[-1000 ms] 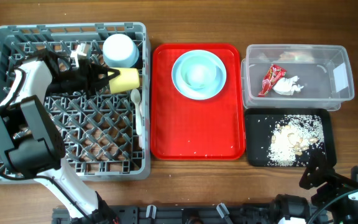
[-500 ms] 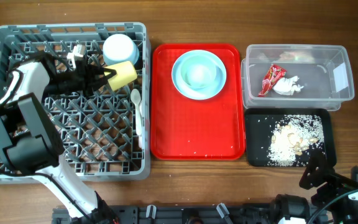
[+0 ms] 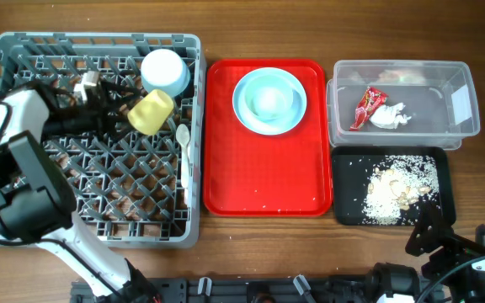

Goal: Sort waste into correct bins and load items into the dishwasher rack
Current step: 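Lower the yellow cup into the rack's upper middle and release it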

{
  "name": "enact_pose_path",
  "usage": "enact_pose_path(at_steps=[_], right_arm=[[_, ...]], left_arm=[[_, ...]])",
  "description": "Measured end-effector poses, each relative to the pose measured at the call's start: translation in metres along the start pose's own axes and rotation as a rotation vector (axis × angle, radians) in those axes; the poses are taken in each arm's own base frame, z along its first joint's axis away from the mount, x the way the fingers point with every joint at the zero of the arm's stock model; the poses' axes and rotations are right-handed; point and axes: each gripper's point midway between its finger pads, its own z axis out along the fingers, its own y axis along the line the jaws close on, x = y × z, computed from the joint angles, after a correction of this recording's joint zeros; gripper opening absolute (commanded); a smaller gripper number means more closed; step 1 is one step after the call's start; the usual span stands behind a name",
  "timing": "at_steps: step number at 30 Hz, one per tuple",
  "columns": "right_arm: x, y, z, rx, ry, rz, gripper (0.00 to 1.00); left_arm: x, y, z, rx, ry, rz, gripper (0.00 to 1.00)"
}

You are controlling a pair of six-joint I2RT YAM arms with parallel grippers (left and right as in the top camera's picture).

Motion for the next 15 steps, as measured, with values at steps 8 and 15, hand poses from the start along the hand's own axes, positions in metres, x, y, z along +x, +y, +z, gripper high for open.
enact_pose_path(at_steps=[8, 15], right_arm=[[0.000, 0.000, 0.000, 0.000, 0.000, 0.000, 1.00], [0.000, 0.000, 0.000, 0.000, 0.000, 0.000, 1.00]], left_arm=[[0.008, -0.005, -0.010, -0.094, -0.017, 0.047, 0.99], [0.025, -0.052, -0.042, -0.469, -0.210, 0.235, 1.00]])
